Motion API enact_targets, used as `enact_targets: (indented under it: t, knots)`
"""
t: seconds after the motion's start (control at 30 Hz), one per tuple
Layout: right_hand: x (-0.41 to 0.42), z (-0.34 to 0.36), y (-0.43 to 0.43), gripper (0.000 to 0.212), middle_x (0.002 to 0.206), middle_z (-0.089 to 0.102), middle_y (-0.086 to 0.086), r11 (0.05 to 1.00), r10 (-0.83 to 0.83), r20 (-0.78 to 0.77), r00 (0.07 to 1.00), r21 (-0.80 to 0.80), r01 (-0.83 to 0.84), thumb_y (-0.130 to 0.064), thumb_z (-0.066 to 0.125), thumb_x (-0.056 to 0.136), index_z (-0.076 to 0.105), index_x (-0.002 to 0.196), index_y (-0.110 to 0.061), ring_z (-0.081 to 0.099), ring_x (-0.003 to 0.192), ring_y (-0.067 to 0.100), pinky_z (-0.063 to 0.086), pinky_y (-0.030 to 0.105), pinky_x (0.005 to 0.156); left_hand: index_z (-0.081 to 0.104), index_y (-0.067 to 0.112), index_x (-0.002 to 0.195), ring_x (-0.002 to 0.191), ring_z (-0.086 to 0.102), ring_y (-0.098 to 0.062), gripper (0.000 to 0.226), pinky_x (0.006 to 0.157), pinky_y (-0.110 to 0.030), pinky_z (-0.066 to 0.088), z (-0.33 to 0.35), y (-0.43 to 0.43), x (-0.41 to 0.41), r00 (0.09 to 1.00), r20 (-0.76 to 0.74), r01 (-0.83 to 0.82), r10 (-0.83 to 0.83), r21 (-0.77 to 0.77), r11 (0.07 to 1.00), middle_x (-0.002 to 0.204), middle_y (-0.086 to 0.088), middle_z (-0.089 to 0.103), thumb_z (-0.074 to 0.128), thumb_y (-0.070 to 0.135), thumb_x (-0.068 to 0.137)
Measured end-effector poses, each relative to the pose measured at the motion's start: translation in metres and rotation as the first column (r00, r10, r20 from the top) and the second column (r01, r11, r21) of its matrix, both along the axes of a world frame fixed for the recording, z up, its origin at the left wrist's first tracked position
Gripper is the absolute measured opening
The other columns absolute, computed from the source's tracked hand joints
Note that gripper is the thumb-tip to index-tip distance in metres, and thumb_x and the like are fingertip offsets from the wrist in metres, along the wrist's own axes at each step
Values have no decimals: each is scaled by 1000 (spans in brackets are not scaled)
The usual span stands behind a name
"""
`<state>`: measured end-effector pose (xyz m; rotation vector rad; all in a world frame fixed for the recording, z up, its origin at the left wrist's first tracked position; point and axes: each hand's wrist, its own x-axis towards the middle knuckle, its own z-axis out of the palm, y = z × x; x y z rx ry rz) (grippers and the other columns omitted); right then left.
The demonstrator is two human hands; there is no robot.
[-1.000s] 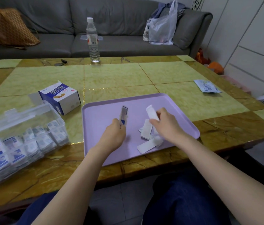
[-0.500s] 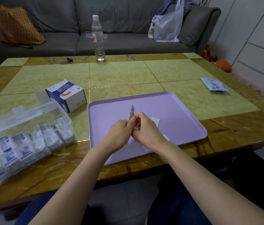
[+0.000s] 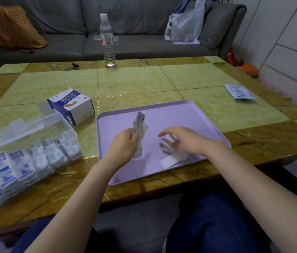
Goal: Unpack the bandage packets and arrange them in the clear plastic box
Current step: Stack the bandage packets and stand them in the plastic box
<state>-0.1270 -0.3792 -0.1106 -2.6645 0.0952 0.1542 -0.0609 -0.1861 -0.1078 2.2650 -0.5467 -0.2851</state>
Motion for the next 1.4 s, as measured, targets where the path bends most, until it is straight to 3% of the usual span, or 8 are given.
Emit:
enact_targets:
  t: [0.17,0.37,0.53,0.67,0.77,0.93,1.13,1.4]
  knots:
    - [7,0,-5,42,107,53,-1,979,-2,-87,996,-204,-16,-23,71,78,56,117,-21,42,107,18,36,29,87,55,-2,93,69,46,-22,27,55,-29,35,-3,-2,-1,1000,7,14,-14,16,1000,85,-11,54,34,15,96]
    - [7,-8,-12,30,86,54,2,979,-123,-125,984,-180,99,-35,75,73,62,89,-13,50,87,22,35,27,67,56,-4,95,76,48,-28,29,64,-33,37,-4,1,0,1000,18,22,-22,25,999,91,-17,57,34,14,96]
    - [2,-1,-7,20,71,55,2,960,-270,171,947,126,251,-22,71,79,55,77,-9,54,71,23,38,34,62,55,-6,96,80,50,-30,29,66,-36,38,-4,3,2,999,32,13,-13,21,1000,96,-21,58,33,14,97]
    - [0,21,1,10,88,52,4,989,-60,390,919,-102,108,-13,56,91,47,87,-14,50,87,25,38,40,75,54,-5,94,79,50,-30,29,66,-38,38,-4,5,4,999,52,-1,0,27,1000,95,-21,57,33,15,97]
    - [-3,29,4,2,101,57,8,940,143,208,968,-333,-67,-15,52,92,50,93,-14,50,99,25,37,37,81,54,-4,94,84,53,-34,29,69,-40,41,-5,5,4,998,59,-4,2,30,1000,95,-21,57,33,16,97]
    - [-8,17,10,26,103,58,1,968,49,-155,987,-238,-85,-24,65,78,58,103,-22,54,97,22,42,33,75,52,-1,90,77,49,-28,27,62,-33,35,-7,3,4,997,72,15,-20,65,998,92,-19,56,32,17,98]
    - [-6,6,-1,63,118,51,2,934,-60,-170,984,-358,-5,-46,76,68,49,119,-21,43,114,22,37,32,86,46,5,81,69,43,-23,25,52,-30,28,-9,3,6,995,89,32,-42,106,994,83,-11,49,32,18,98]
    - [-16,-3,0,34,93,53,4,951,-166,-139,976,-283,122,-40,76,70,63,89,-15,50,99,28,40,30,74,34,15,63,66,40,-22,35,52,-31,24,-11,4,6,990,130,33,-50,127,991,68,-2,42,38,20,98]
